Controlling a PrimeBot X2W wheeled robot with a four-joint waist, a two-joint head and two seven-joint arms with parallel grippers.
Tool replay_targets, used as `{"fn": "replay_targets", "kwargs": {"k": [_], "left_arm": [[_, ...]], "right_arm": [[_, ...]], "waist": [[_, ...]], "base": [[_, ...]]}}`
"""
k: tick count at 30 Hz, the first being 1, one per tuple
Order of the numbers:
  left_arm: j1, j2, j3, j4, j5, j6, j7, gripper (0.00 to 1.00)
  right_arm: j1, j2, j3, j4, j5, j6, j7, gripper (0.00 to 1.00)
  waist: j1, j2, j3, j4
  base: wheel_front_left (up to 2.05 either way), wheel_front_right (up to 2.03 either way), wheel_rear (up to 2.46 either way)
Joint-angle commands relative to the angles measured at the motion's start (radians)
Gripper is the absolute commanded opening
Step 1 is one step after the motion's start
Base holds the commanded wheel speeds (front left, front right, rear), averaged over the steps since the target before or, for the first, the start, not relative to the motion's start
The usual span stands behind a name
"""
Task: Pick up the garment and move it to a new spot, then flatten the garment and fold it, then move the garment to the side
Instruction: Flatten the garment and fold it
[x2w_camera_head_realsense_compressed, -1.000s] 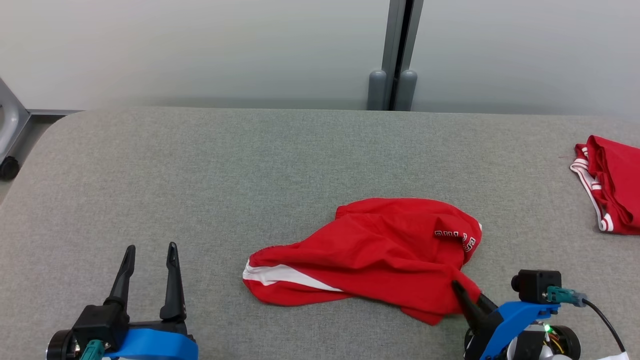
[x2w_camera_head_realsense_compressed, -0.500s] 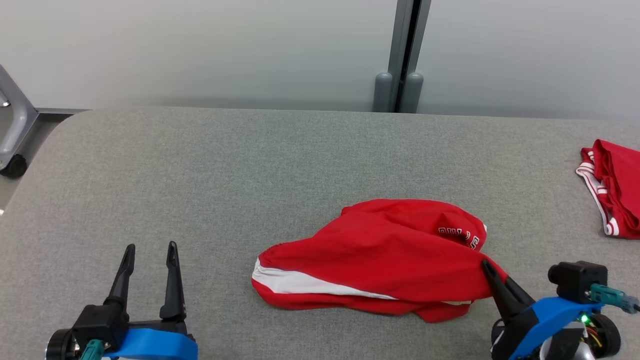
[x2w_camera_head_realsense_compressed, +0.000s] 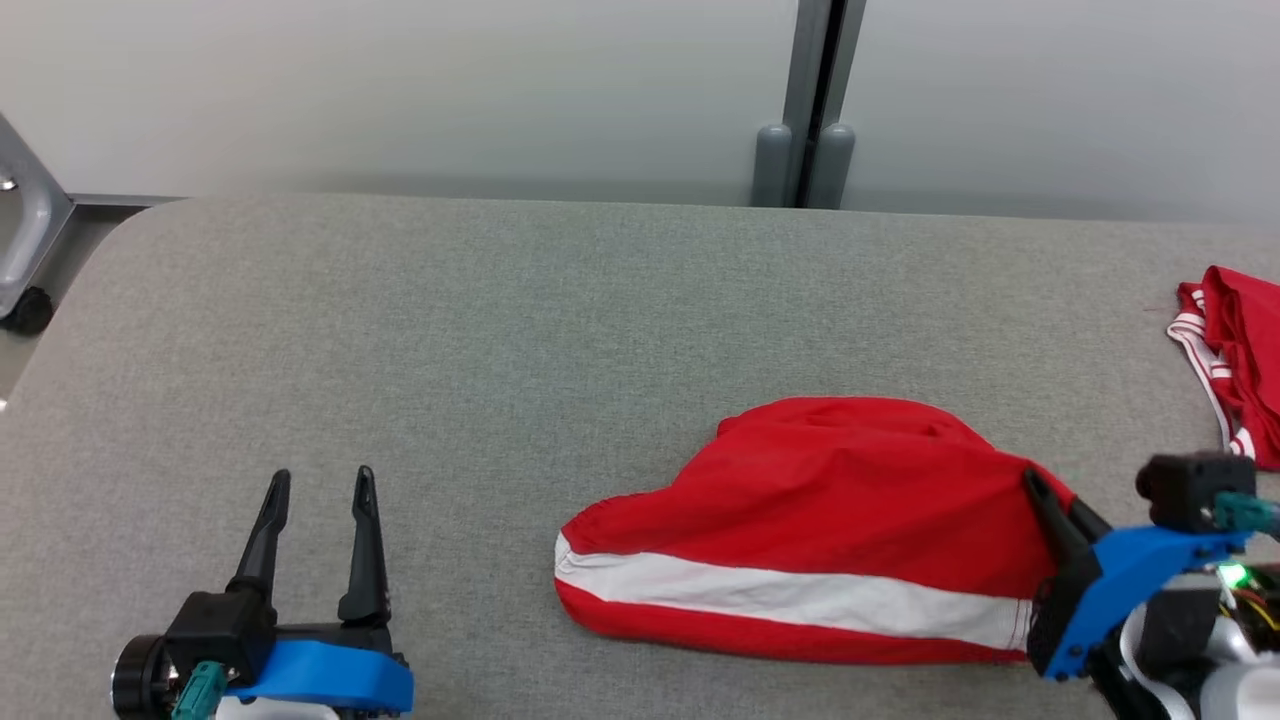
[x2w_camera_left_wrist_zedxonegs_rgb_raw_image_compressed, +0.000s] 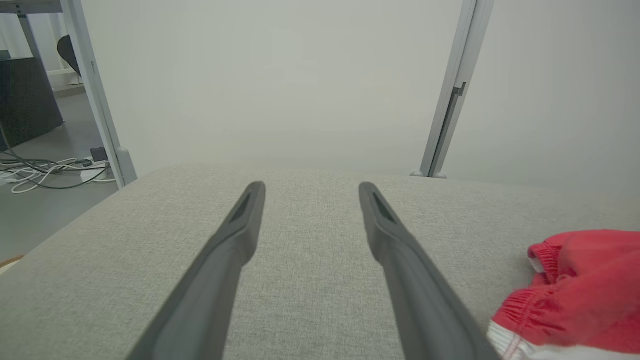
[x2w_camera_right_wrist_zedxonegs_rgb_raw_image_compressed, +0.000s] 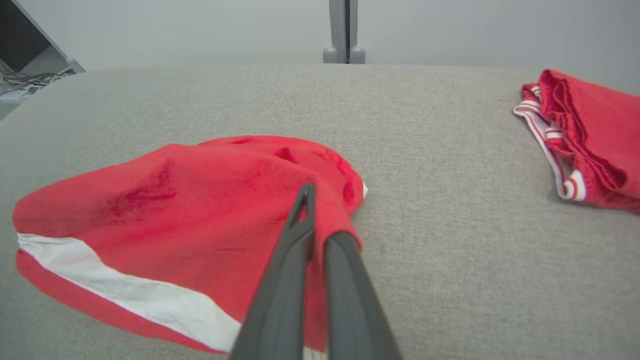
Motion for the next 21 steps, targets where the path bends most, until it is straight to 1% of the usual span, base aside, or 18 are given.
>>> {"fn": "replay_targets", "kwargs": {"k": [1,2,6,9,11,12,16,21], "left_arm": [[-0.026,-0.005,-0.011,0.004,0.006,-0.007,-0.004,1.00],[-0.032,-0.006,-0.014,0.005,0.007,-0.008,-0.004,1.00],[-0.056,-0.011,-0.028,0.010,0.011,-0.014,-0.004,1.00],[-0.064,-0.014,-0.033,0.017,0.011,-0.017,-0.004,1.00],[-0.072,-0.016,-0.038,0.023,0.014,-0.019,-0.004,1.00],[-0.074,-0.016,-0.040,0.026,0.014,-0.020,-0.004,1.00],[-0.069,-0.018,-0.038,0.030,0.019,-0.021,-0.004,1.00],[-0.047,-0.018,-0.021,0.027,0.016,-0.016,-0.004,1.00]], "right_arm": [[-0.072,-0.008,-0.004,0.068,-0.048,0.000,-0.023,0.00],[-0.109,-0.010,-0.010,0.110,-0.058,0.000,-0.042,0.00],[-0.241,-0.049,0.011,0.287,-0.090,0.001,-0.132,0.00],[-0.320,-0.067,0.028,0.412,-0.096,0.001,-0.203,0.00],[-0.350,-0.071,0.032,0.488,-0.096,0.001,-0.231,0.00],[-0.365,-0.073,0.034,0.517,-0.101,0.001,-0.244,1.00],[-0.379,-0.055,0.027,0.592,-0.092,0.001,-0.265,1.00],[-0.318,-0.048,0.037,0.572,-0.049,0.001,-0.288,1.00]], "waist": [[0.0000,-0.0001,0.014,0.020],[0.0000,-0.0001,0.018,0.027],[0.0000,-0.0001,0.036,0.058],[0.0000,-0.0001,0.042,0.072],[0.0000,-0.0001,0.043,0.080],[0.0000,-0.0001,0.043,0.082],[0.0000,-0.0001,0.033,0.070],[0.0000,-0.0001,0.011,0.028]], "base": [[0.00,0.00,0.00],[0.00,0.00,0.00],[0.00,0.00,0.00],[0.00,0.00,0.00],[0.00,0.00,0.00],[0.00,0.00,0.00],[0.00,0.00,0.00],[0.00,0.00,0.00]]}}
